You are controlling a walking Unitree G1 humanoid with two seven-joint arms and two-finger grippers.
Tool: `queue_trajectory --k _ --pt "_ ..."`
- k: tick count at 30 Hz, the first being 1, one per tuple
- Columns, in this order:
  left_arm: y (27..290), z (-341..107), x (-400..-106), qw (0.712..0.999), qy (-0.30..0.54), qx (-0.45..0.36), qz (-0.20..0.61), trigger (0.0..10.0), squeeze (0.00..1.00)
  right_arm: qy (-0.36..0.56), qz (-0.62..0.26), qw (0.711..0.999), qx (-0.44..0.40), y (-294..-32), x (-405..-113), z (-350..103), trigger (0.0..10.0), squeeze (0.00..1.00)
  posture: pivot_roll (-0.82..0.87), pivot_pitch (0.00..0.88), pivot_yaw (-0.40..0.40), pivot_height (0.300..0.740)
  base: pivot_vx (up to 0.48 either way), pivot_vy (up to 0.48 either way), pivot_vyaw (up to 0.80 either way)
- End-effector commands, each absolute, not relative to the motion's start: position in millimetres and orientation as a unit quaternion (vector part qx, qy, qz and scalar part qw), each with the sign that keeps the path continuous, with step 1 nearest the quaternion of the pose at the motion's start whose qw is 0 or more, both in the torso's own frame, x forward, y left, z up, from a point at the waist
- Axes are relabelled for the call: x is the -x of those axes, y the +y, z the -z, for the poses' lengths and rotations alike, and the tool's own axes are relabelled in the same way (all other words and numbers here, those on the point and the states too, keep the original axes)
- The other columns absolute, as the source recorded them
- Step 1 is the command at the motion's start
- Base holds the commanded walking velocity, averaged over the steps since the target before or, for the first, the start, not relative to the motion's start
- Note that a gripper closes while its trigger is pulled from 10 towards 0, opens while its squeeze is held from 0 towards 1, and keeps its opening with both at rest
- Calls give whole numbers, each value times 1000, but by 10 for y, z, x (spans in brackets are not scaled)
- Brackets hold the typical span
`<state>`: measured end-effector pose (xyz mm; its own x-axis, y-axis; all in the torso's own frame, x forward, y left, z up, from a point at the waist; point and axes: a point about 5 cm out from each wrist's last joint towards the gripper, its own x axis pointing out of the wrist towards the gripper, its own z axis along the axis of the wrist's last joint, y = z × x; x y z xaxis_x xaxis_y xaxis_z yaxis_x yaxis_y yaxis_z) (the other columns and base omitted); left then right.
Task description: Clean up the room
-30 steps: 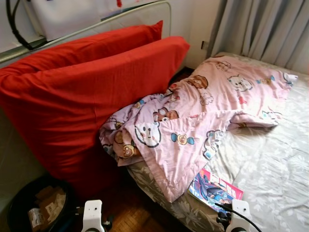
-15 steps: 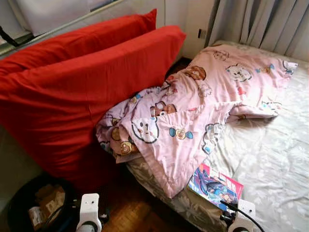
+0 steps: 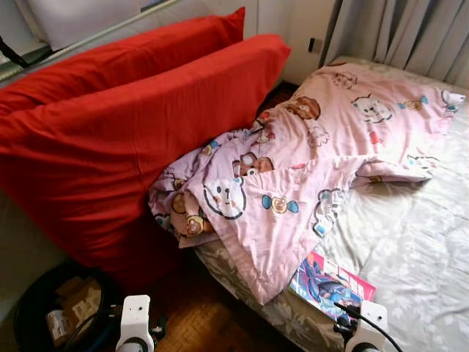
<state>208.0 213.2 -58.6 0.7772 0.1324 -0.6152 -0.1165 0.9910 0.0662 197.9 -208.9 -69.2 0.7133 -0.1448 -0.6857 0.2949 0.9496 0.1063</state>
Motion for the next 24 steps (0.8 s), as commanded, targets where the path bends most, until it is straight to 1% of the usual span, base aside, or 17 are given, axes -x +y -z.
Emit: queue_trajectory --k 1,16,17,21,22,24 --pt "2131 613 -2038 940 335 -14 -63 10000 0 367 127 915 -109 -2106 -1906 727 10000 0 -95 138 48 740 259 0 0" --pt "2130 616 -2033 940 335 -14 -63 10000 0 366 127 915 -110 -2107 -1906 727 10000 0 -95 138 48 740 259 0 0" --pt "2148 548 -2083 952 300 -8 -68 10000 0 347 117 925 -106 -2110 -1974 680 10000 0 -89 139 33 740 0 0 0" --pt "2262 253 -2250 980 181 -11 -80 10000 0 272 84 954 -98 -2103 -2220 486 10000 0 -85 136 28 740 0 0 0" --pt "2262 253 -2250 980 181 -11 -80 10000 0 272 84 954 -98 -2103 -2220 486 10000 0 -85 136 28 740 0 0 0" --pt "2301 168 -2289 984 154 -14 -89 10000 0 252 78 960 -96 -2096 -2281 433 10000 0 -86 132 24 740 0 0 0"
